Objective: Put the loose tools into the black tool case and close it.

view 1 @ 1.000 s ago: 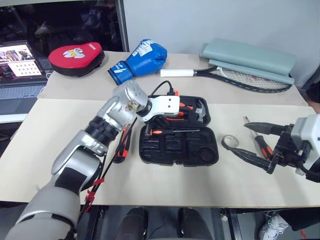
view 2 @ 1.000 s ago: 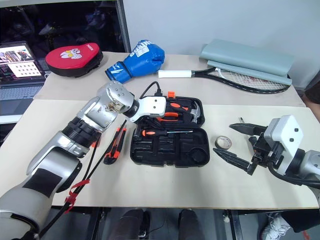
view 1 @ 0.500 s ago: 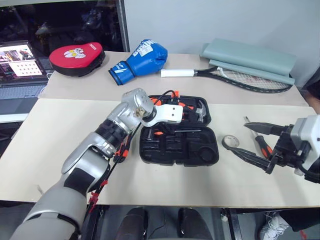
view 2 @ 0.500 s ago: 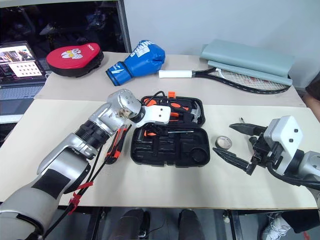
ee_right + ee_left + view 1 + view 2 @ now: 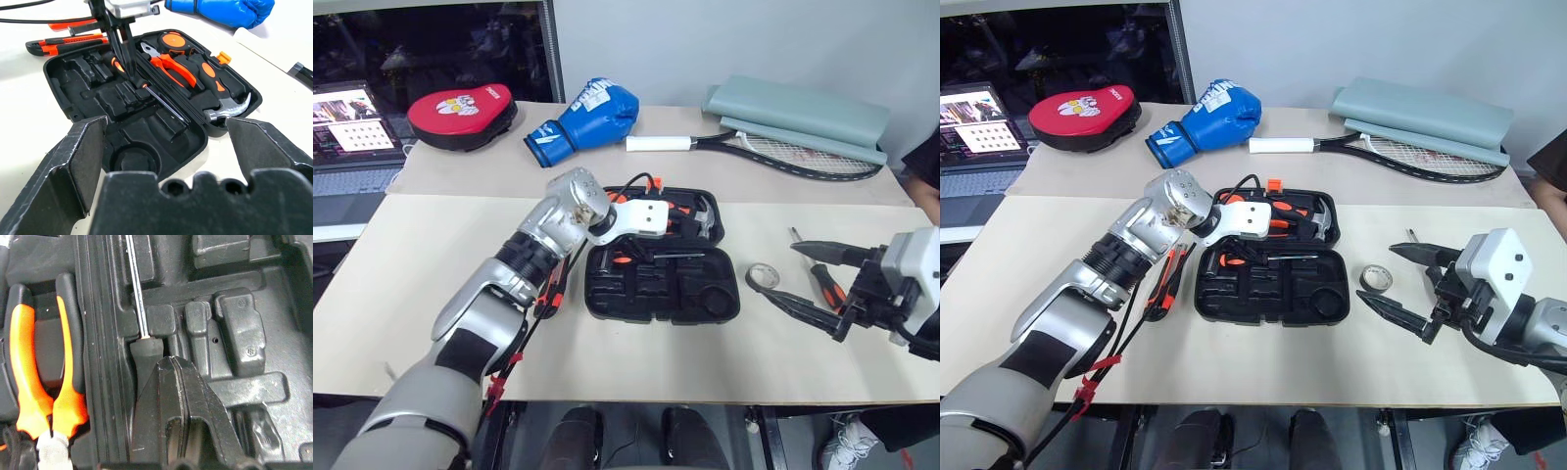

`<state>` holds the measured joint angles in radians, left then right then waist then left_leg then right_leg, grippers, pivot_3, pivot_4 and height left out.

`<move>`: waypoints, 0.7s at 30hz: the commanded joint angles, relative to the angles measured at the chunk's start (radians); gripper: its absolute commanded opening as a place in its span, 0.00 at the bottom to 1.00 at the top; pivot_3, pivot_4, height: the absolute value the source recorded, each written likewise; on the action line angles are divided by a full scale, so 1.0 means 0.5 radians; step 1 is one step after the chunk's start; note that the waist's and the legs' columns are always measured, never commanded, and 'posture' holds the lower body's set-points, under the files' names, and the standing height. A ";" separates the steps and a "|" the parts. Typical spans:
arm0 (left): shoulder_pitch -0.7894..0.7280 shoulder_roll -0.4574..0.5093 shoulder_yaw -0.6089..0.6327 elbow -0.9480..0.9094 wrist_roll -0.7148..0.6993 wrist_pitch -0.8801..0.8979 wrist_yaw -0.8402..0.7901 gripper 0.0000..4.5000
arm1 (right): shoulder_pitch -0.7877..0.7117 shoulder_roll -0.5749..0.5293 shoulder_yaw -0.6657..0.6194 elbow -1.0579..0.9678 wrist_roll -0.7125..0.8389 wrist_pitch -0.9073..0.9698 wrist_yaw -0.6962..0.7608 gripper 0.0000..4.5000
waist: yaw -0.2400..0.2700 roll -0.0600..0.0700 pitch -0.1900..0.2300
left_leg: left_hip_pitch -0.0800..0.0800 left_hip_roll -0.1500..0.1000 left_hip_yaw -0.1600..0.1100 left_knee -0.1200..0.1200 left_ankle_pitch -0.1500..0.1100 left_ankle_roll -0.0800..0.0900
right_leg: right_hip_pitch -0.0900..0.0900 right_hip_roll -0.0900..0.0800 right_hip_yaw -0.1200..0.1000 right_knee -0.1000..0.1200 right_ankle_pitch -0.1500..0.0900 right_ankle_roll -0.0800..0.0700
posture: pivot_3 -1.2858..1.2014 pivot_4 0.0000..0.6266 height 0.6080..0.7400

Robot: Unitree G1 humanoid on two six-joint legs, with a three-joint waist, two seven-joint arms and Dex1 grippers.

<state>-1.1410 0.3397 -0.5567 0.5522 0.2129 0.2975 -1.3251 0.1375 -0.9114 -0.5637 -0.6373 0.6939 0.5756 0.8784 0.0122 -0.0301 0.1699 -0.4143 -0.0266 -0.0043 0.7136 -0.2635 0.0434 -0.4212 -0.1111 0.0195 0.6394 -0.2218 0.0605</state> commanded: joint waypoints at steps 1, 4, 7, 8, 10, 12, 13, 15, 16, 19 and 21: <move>-0.072 -0.041 0.025 0.035 0.037 -0.071 0.079 0.00 | -0.017 -0.002 -0.062 -0.045 0.051 0.006 -0.021 1.00 | -0.001 0.000 0.000 | 0.000 0.000 0.000 0.000 0.000 0.000 | 0.000 0.000 0.000 0.000 0.000 0.000 | 0.52 0.24 0.97; -0.072 -0.052 0.031 0.058 0.051 -0.094 0.085 0.00 | -0.007 -0.002 -0.067 -0.045 0.053 0.002 -0.023 1.00 | -0.001 0.000 0.000 | 0.000 0.000 0.000 0.000 0.000 0.000 | 0.000 0.000 0.000 0.001 0.000 0.000 | 0.52 0.24 0.97; -0.076 -0.055 0.037 0.074 0.056 -0.104 0.088 0.00 | 0.000 -0.002 -0.066 -0.047 0.058 -0.001 -0.028 1.00 | 0.000 0.000 0.000 | 0.001 0.000 0.000 0.001 0.000 0.000 | 0.000 0.000 0.000 0.002 0.000 0.000 | 0.52 0.24 0.97; -0.077 -0.051 0.035 0.083 0.062 -0.112 0.089 0.00 | 0.000 -0.002 -0.065 -0.048 0.062 0.000 -0.030 1.00 | 0.001 0.000 0.000 | 0.001 0.000 0.000 0.001 0.000 0.000 | 0.001 0.000 0.000 0.002 0.000 0.000 | 0.52 0.24 0.97; -0.069 -0.038 0.017 0.094 0.081 -0.136 0.085 0.00 | -0.001 -0.001 -0.064 -0.047 0.067 0.000 -0.032 1.00 | 0.000 0.000 0.000 | 0.001 0.000 0.000 0.002 0.000 0.000 | 0.001 0.000 0.000 0.002 0.000 0.000 | 0.52 0.24 0.97; -0.060 -0.032 0.001 0.103 0.101 -0.167 0.089 0.00 | 0.000 -0.001 -0.063 -0.046 0.067 -0.002 -0.032 1.00 | 0.000 0.000 0.000 | 0.001 0.000 0.000 0.002 0.000 0.000 | 0.001 0.000 0.000 0.002 0.000 0.000 | 0.52 0.24 0.97; -0.048 -0.029 -0.011 0.107 0.118 -0.200 0.099 0.00 | -0.001 -0.001 -0.062 -0.046 0.069 -0.002 -0.033 1.00 | 0.000 0.000 0.000 | 0.001 0.000 0.000 0.002 0.000 0.000 | 0.001 0.000 0.000 0.002 0.000 0.000 | 0.52 0.24 0.97; -0.011 -0.022 -0.048 0.107 0.162 -0.262 0.114 0.00 | -0.008 -0.001 -0.061 -0.043 0.074 -0.002 -0.035 1.00 | 0.000 0.000 0.000 | 0.001 0.000 0.000 0.002 0.000 0.000 | 0.001 0.000 0.000 0.002 0.000 0.000 | 0.52 0.24 0.97; 0.007 -0.020 -0.070 0.113 0.191 -0.297 0.129 0.00 | -0.010 -0.001 -0.061 -0.042 0.076 -0.002 -0.036 1.00 | 0.000 0.000 0.000 | 0.002 0.000 0.000 0.002 0.000 0.000 | 0.002 0.000 0.000 0.002 0.000 0.000 | 0.52 0.24 0.97; 0.039 -0.035 -0.129 0.187 0.295 -0.457 0.247 0.00 | -0.010 0.002 -0.055 -0.045 0.082 -0.003 -0.044 1.00 | 0.002 0.000 0.000 | 0.008 0.000 0.000 0.002 0.000 0.000 | 0.008 0.000 0.001 0.002 0.000 0.000 | 0.52 0.24 0.97; 0.049 -0.045 -0.145 0.220 0.326 -0.511 0.277 0.00 | -0.009 0.002 -0.055 -0.047 0.085 -0.002 -0.047 1.00 | 0.002 0.000 0.000 | 0.015 0.001 0.000 0.001 0.000 0.000 | 0.016 -0.001 0.001 0.001 0.000 0.000 | 0.52 0.24 0.97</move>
<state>-1.1339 0.3231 -0.5966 0.6259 0.3270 0.0698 -1.2205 0.1384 -0.9114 -0.5637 -0.6374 0.7233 0.5759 0.8648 0.0132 -0.0301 0.1698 -0.4039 -0.0259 -0.0047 0.7141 -0.2635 0.0434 -0.4096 -0.1113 0.0196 0.6393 -0.2219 0.0606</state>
